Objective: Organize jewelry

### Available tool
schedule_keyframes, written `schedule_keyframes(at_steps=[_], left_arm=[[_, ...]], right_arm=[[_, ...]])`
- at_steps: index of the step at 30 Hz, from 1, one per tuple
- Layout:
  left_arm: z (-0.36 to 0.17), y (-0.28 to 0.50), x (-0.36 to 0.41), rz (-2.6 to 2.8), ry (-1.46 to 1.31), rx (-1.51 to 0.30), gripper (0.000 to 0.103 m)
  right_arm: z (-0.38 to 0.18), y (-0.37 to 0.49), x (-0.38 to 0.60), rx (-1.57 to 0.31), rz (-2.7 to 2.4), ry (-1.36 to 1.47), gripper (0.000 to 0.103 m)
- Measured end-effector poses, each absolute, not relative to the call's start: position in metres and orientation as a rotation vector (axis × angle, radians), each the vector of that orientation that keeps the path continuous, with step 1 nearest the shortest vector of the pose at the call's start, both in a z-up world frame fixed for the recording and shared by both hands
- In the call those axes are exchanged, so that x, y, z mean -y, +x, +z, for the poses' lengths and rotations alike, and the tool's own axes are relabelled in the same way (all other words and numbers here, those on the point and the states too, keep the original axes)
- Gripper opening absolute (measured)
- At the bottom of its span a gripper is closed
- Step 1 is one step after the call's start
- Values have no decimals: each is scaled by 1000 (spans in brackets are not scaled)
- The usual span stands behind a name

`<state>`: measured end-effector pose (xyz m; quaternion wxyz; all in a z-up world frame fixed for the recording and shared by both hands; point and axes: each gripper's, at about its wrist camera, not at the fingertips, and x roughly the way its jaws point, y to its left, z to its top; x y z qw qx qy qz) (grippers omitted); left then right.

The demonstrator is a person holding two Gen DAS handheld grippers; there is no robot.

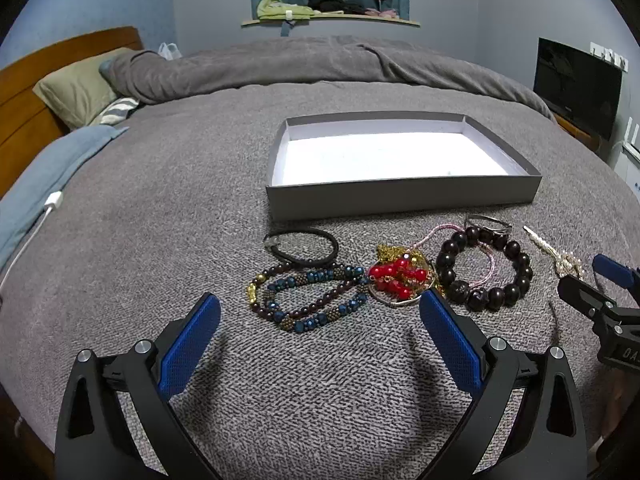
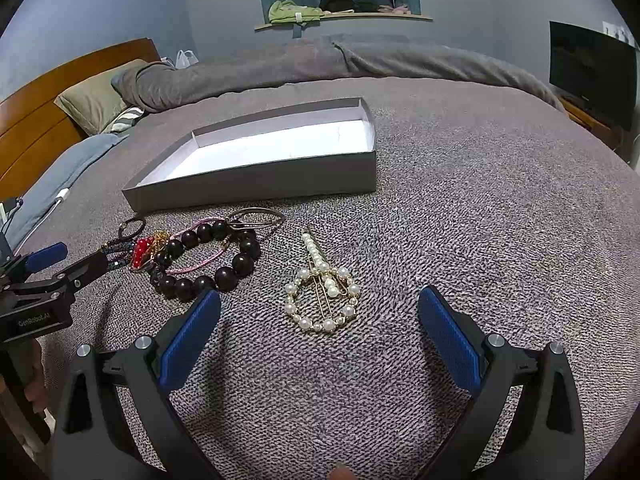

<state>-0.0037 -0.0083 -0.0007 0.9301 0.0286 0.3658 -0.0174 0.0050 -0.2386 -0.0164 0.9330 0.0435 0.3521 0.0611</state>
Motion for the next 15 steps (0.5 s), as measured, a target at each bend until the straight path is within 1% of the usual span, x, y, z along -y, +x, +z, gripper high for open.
schedule_keyframes(at_steps=[15], left_arm=[[-1,-3,7,-35,60,-753,99]], right_arm=[[-18,6,236,-726,124,83,98]])
